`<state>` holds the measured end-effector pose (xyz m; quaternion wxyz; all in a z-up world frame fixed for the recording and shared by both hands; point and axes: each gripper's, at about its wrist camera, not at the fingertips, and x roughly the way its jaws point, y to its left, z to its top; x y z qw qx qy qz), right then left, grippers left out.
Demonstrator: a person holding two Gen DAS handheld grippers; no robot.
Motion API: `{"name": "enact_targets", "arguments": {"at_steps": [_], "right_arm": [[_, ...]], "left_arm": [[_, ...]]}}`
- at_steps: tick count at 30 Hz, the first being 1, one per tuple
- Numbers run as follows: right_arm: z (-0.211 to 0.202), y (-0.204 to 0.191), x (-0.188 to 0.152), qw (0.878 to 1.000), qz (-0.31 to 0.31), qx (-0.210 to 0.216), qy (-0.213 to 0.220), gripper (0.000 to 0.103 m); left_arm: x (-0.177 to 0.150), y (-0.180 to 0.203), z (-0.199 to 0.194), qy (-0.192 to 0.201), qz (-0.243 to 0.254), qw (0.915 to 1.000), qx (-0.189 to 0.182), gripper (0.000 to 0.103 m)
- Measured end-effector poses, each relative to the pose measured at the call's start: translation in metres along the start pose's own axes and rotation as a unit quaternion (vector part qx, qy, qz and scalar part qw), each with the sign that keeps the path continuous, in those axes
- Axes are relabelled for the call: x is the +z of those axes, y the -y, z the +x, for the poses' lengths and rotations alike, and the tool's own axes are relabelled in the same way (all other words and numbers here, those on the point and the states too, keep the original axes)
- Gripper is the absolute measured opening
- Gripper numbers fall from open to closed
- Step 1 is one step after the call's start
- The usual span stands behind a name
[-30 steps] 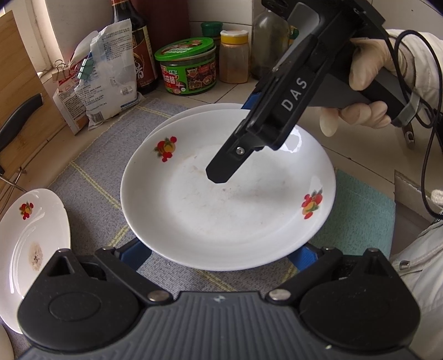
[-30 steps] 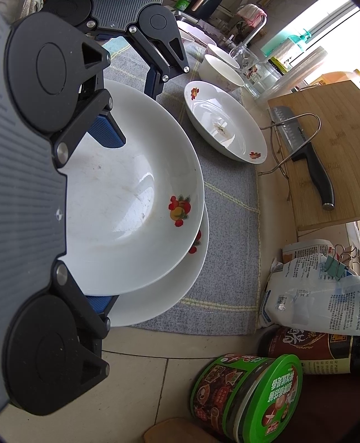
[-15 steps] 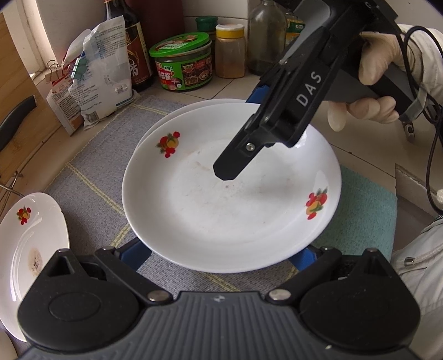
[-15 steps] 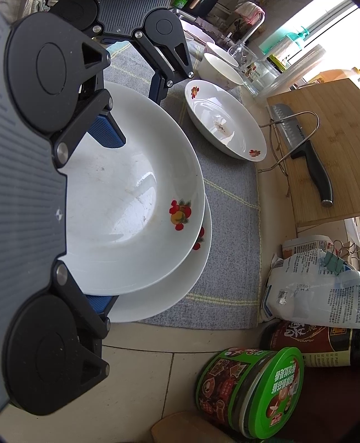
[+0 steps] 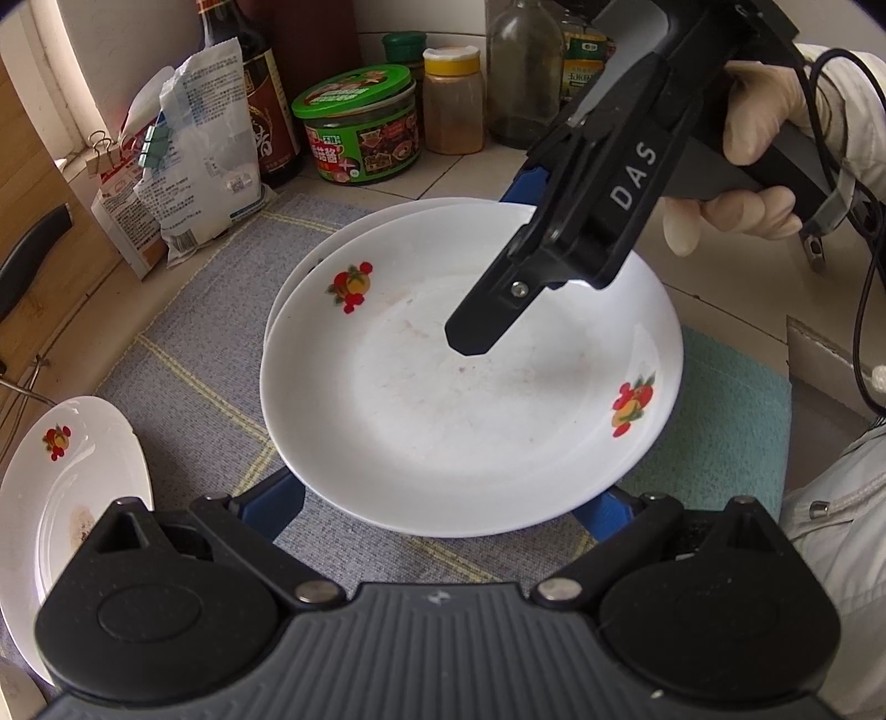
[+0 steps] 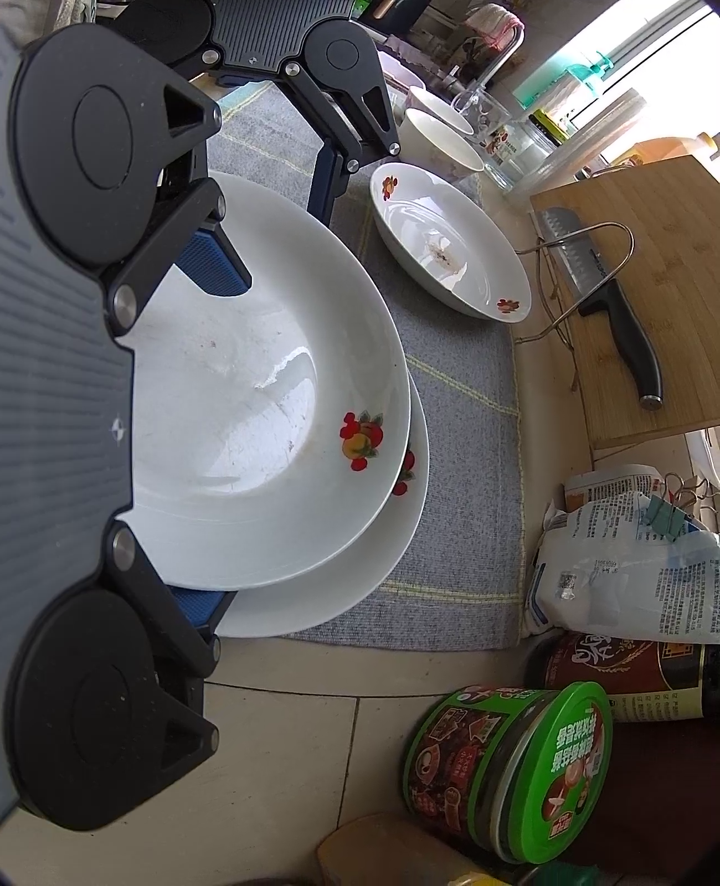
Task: Organize plates and bowls
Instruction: 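Lower the deep plate onto the other plate and open the right tool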
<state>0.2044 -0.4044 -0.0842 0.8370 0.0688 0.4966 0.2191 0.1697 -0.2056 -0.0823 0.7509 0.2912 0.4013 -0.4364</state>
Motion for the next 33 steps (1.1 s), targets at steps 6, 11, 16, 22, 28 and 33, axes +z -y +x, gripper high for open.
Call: {"name": "enact_targets", "arguments": {"at_steps": [6, 11, 16, 22, 28, 33], "right_arm": [[-0.0016, 0.0006, -0.0019, 1.000, 0.001, 0.000, 0.001, 0.103], [-0.0029, 0.0011, -0.0031, 1.000, 0.003, 0.001, 0.002, 0.103], [-0.0049, 0.0008, -0.0039, 1.000, 0.002, -0.001, 0.003, 0.103], [-0.0059, 0.0011, -0.0045, 1.000, 0.005, -0.002, 0.005, 0.103], [-0.0070, 0.0017, -0.0047, 1.000, 0.006, -0.002, 0.006, 0.103], [-0.0081, 0.0018, -0.0039, 1.000, 0.008, -0.003, 0.008, 0.103]], "left_arm": [[0.0004, 0.0002, -0.0017, 0.000, 0.002, 1.0000, 0.001, 0.100], [0.0004, -0.0011, -0.0025, 0.000, 0.002, 1.0000, 0.001, 0.100], [-0.0002, -0.0020, -0.0041, -0.001, -0.001, 1.0000, 0.001, 0.100], [-0.0008, -0.0020, -0.0042, -0.001, -0.004, 1.0000, -0.001, 0.100], [-0.0003, -0.0025, -0.0038, 0.000, -0.003, 1.0000, -0.001, 0.100], [-0.0002, -0.0028, -0.0034, 0.000, -0.004, 1.0000, -0.001, 0.100]]}}
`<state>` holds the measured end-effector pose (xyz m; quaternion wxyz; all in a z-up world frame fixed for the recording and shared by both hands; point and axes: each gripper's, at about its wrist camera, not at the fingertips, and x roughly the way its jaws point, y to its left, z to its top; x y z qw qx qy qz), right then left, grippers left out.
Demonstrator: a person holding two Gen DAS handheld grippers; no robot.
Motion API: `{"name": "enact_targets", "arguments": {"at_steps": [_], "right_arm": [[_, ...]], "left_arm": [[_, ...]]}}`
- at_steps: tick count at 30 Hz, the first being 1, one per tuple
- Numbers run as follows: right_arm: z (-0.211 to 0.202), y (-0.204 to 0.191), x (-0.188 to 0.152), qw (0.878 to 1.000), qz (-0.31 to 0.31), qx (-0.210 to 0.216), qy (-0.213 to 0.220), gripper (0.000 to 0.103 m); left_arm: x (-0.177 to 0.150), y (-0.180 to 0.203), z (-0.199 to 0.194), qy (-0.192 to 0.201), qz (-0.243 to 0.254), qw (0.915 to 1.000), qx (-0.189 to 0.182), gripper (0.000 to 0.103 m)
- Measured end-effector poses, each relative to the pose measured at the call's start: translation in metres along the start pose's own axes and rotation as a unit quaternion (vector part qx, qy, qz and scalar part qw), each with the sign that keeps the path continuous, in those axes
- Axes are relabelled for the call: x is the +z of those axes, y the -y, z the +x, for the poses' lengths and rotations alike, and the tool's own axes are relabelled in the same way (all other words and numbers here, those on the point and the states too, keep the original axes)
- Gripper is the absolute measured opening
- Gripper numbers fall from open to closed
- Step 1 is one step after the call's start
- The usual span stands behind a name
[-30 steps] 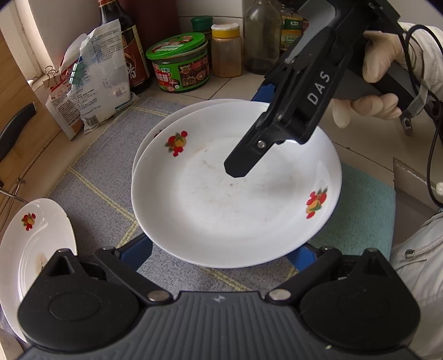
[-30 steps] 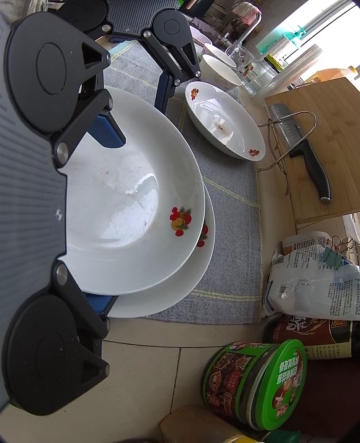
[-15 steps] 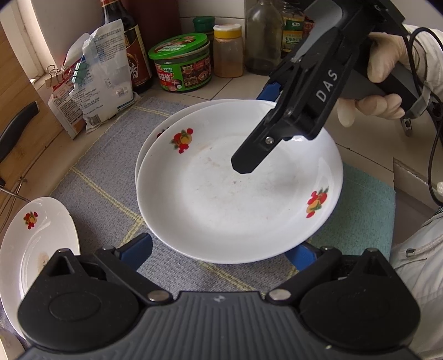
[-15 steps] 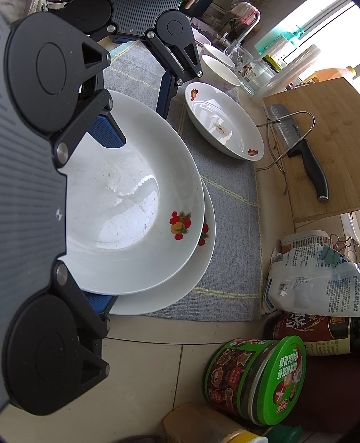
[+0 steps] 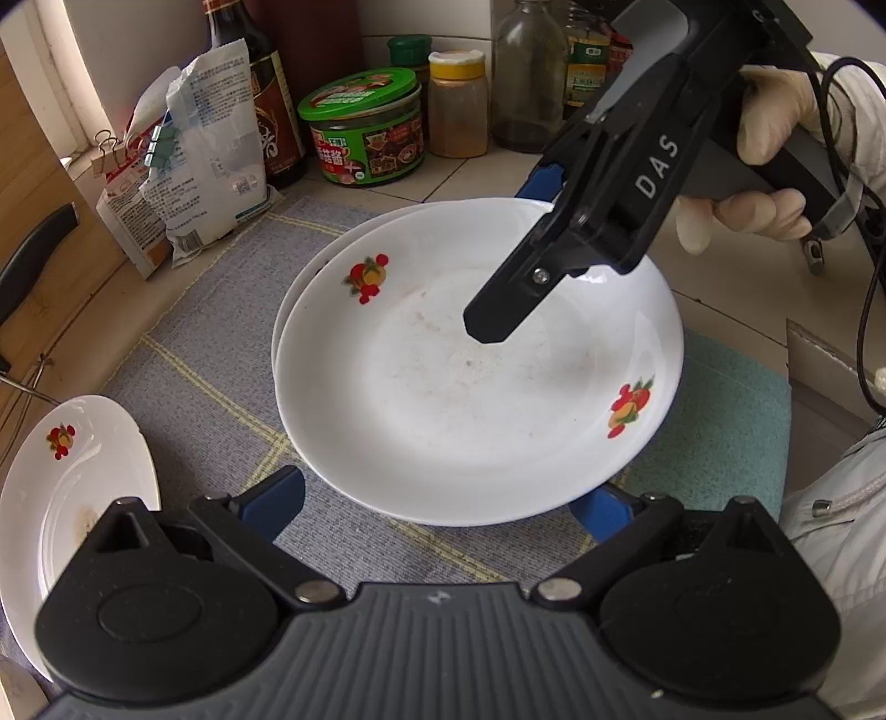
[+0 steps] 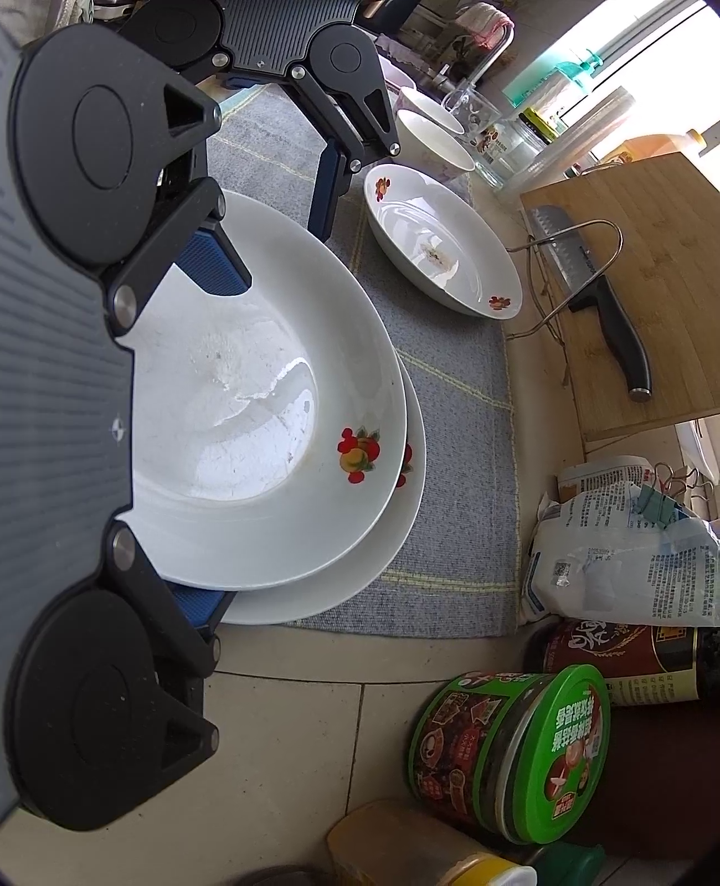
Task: Organize plates and bowls
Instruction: 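Lower the deep plate onto the other plate and open the right tool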
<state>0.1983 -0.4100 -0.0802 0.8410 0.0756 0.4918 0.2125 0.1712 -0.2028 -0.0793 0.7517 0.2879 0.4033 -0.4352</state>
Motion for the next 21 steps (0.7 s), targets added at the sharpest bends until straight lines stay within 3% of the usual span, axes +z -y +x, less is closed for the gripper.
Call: {"name": "enact_targets", "arguments": {"at_steps": [21], "right_arm": [[-0.0024, -0.0044, 0.0005, 1.000, 0.002, -0.019, 0.000, 0.103]], "left_arm": [[-0.0011, -0.0039, -0.0014, 0.006, -0.009, 0.9999, 0.002, 0.100]]}}
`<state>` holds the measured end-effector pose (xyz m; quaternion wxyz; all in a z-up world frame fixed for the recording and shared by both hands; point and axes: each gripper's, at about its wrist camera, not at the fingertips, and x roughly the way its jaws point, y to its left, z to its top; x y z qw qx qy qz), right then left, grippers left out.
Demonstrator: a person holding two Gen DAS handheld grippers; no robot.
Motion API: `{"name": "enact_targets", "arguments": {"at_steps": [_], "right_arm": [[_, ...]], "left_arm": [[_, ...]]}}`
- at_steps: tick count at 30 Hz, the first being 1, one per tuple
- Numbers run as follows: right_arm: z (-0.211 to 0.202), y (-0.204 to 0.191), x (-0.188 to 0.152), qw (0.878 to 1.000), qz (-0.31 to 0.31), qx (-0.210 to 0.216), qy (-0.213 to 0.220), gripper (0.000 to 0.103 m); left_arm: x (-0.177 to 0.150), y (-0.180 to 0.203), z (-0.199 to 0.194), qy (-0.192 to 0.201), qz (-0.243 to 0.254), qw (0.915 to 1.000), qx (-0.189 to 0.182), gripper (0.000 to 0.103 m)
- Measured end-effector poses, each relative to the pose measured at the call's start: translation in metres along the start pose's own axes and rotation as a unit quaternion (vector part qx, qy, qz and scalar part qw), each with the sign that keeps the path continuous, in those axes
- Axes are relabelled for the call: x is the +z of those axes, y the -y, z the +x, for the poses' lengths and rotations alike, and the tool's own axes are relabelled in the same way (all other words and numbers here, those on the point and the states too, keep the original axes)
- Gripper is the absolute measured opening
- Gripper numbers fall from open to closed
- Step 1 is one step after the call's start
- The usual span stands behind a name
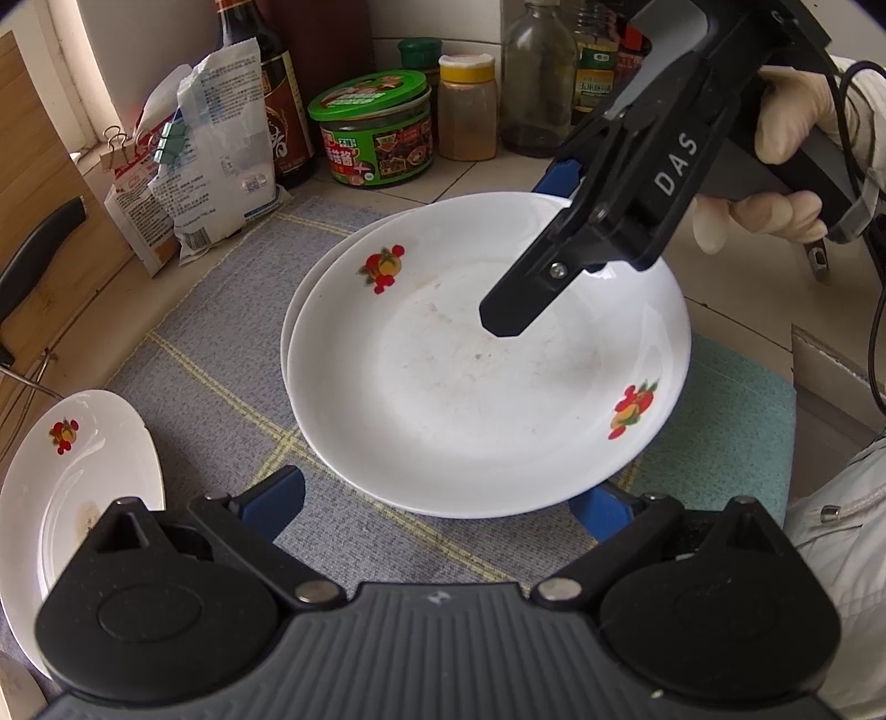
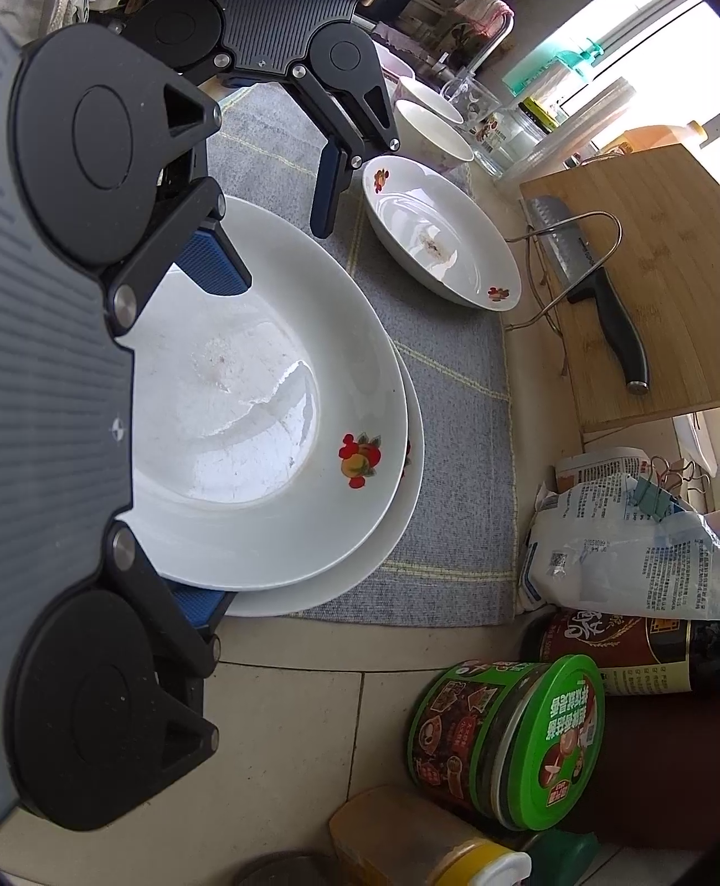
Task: Organize plates and bowls
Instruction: 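Lower the deep plate onto the other plate and open the right tool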
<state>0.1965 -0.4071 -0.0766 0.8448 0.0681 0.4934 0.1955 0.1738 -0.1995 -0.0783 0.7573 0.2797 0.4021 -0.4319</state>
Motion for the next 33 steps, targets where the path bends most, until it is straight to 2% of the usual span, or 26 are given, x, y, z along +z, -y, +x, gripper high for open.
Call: {"name": "enact_targets", "arguments": {"at_steps": [15, 33], "right_arm": [[-0.005, -0.006, -0.001, 1.000, 0.008, -0.027, 0.001, 0.103], [-0.006, -0.015, -0.004, 0.997, 0.024, -0.076, 0.008, 0.103]], "left_arm": [[-0.004, -0.002, -0.004, 0.013, -0.011, 0.9999, 0.004, 0.100], [-0.024, -0.003, -0.028, 0.046, -0.029, 0.9985, 0.012, 0.101]]}}
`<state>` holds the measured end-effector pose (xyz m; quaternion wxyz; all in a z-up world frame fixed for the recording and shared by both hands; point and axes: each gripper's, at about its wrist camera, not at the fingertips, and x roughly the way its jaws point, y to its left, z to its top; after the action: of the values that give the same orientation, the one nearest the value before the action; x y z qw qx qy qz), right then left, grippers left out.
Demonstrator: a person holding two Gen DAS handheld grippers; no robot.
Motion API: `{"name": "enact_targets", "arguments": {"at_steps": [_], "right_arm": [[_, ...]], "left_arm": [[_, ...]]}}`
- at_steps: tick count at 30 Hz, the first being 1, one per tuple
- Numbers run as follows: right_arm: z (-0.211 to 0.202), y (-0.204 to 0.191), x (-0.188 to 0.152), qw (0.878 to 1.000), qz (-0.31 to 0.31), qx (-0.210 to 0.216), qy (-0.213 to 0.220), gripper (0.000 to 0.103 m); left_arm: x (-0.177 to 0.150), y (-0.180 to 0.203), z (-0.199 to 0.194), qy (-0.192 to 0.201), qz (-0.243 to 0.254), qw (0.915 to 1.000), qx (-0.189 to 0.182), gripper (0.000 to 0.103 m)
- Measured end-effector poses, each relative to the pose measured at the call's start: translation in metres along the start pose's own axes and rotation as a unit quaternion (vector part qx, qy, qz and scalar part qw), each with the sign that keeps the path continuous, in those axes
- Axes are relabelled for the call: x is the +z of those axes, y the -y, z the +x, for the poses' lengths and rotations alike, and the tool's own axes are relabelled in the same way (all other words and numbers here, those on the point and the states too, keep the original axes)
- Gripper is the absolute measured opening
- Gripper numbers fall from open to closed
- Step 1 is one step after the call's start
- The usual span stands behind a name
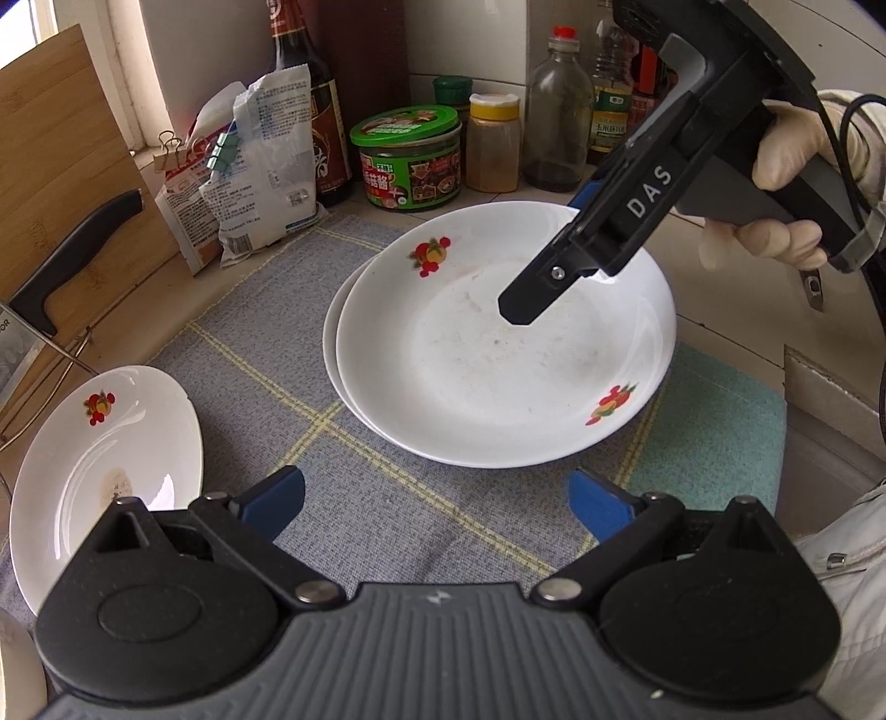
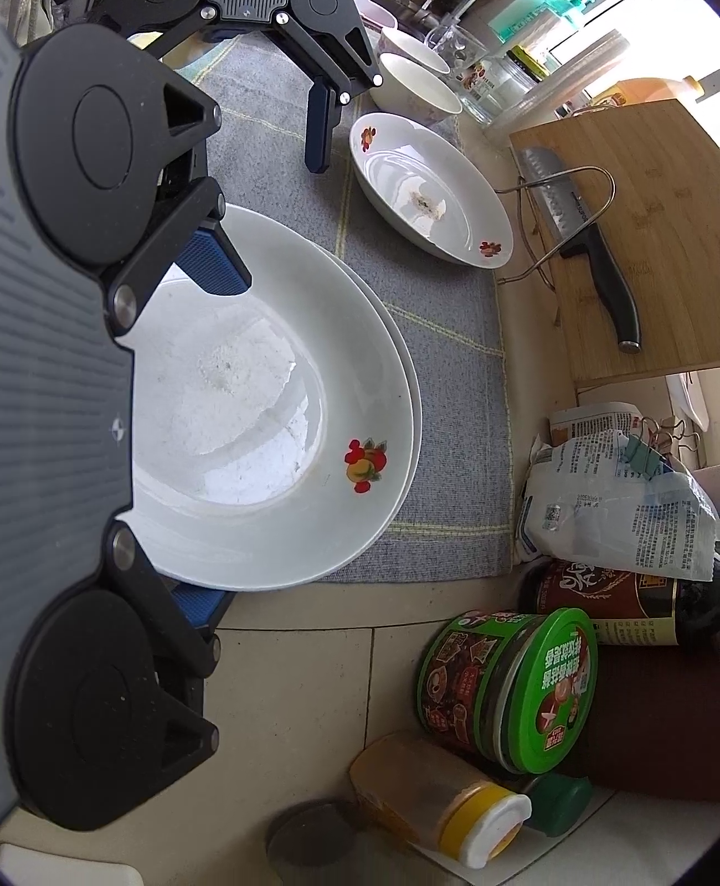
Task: Organize plates and bowls
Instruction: 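Lower the deep plate onto the other plate and open the right tool, then withdraw the right tool from the stacked plates toward the central plate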
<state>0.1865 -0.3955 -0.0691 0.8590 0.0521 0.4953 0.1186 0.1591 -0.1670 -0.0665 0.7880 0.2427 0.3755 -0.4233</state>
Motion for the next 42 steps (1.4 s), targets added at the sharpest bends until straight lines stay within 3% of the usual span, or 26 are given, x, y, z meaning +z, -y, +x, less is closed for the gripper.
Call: {"name": "enact_targets", "arguments": {"at_steps": [15, 22, 29, 34, 42], "right_arm": [[-0.004, 0.000, -0.004, 0.999, 0.025, -0.029, 0.007, 0.103], [-0.021, -0.016, -0.004, 0.999, -0.001, -0.037, 0.036, 0.103], [-0.039, -0.048, -0.011, 0.993, -0.057, -0.062, 0.083, 0.103], [-0.043, -0.078, -0.018, 0.987, -0.092, -0.074, 0.111, 0.103], [-0.043, -0.124, -0.029, 0.983, -0.078, -0.068, 0.152, 0.103]], "left_arm": [[-0.022, 0.009, -0.025, 0.008, -0.005, 0.9999, 0.009, 0.101], [-0.027, 0.014, -0.035, 0.019, -0.003, 0.9997, 0.016, 0.101], [-0.032, 0.015, -0.053, 0.044, -0.037, 0.9974, 0.044, 0.102], [-0.040, 0.010, -0.070, 0.062, -0.083, 0.9917, 0.076, 0.102], [-0.075, -0.004, -0.102, 0.074, -0.166, 0.9712, 0.153, 0.102]]}}
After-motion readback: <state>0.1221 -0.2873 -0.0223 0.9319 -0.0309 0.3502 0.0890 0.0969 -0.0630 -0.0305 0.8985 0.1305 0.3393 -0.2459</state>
